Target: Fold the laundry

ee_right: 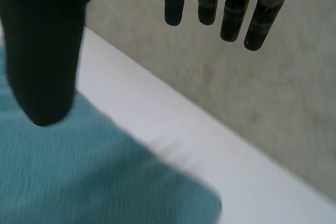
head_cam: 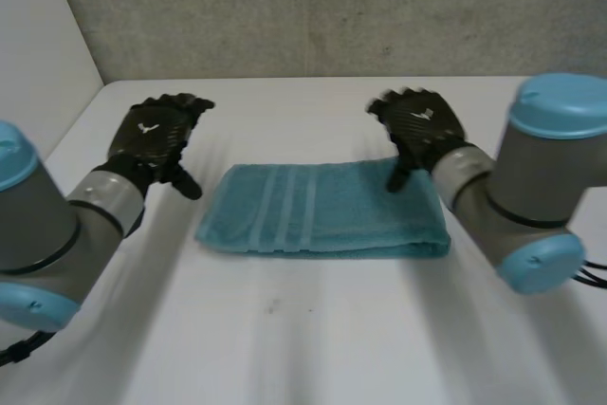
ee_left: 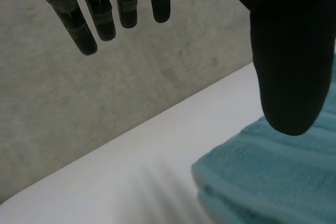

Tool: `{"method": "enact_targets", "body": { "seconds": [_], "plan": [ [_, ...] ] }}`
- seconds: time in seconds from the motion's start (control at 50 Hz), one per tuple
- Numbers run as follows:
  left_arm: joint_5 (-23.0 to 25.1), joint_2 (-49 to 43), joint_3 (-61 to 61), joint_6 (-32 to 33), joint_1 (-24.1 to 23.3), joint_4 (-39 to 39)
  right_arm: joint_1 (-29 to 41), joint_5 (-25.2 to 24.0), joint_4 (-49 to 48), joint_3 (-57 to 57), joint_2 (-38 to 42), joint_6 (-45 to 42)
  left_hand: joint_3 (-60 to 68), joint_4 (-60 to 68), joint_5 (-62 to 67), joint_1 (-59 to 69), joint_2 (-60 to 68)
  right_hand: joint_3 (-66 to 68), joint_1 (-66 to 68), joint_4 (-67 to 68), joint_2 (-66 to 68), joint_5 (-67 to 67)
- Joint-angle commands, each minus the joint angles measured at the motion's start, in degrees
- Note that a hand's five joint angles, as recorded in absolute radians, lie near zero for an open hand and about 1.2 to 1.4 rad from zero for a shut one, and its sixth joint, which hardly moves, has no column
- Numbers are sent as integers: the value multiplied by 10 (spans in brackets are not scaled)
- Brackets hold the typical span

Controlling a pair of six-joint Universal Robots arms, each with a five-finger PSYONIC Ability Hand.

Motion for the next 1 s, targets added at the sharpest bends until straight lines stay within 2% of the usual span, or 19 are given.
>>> {"method": "enact_targets", "body": {
  "seconds": [0.02, 0.14, 0.26, 0.3, 0.42, 0.5, 0.52, 0.7, 0.78, 0.84, 0.92, 1.0],
  "plan": [
    [-5, -94, 121, 0, -59, -47, -103, -53, 26, 127, -9, 25, 0, 5, -5, 13, 6, -23, -21, -34, -28, -36],
    [-10, -136, 185, -1, -81, -85, -130, -75, 12, 166, -7, 25, 2, 7, -3, 14, 7, -4, -2, -15, -8, -17],
    [-16, -135, 187, -2, -88, -88, -138, -91, -27, 191, -2, 25, 2, 7, -3, 14, 7, 183, 185, 171, 178, 170],
    [-19, -134, 186, -1, -90, -88, -137, -92, -42, 192, -2, 31, 2, 7, -3, 14, 7, 285, 287, 274, 280, 272],
    [-39, -121, 169, 0, -94, -85, -136, -92, -53, 194, -2, 37, 2, 7, -3, 14, 7, 342, 345, 331, 338, 330],
    [-43, -116, 152, 1, -93, -79, -138, -90, -61, 197, -1, 45, 2, 7, -3, 14, 7, 532, 535, 521, 528, 519],
    [-44, -115, 150, 1, -93, -78, -140, -85, -65, 198, -1, 50, 2, 7, -3, 14, 7, 659, 662, 648, 655, 647],
    [-50, -96, 120, 1, -86, -74, -169, -50, -63, 182, -6, 42, 2, 7, -3, 14, 7, 677, 679, 666, 672, 664],
    [-50, -71, 97, 1, -78, -74, -166, -25, -50, 136, -14, -5, 0, 5, -5, 13, 6, 677, 679, 666, 672, 664],
    [-50, -50, 79, 1, -66, -74, -139, -24, -9, 80, -18, -35, -2, 3, -6, 11, 4, 677, 679, 666, 672, 664],
    [-51, -35, 70, 1, -63, -75, -2, -29, 39, -33, -5, -40, -2, 3, -6, 11, 4, 677, 679, 666, 672, 664],
    [-56, -24, 62, 0, -54, -75, 76, -34, 46, -89, 41, -45, -3, 1, -8, 9, 2, 677, 679, 666, 672, 664]
  ]
}}
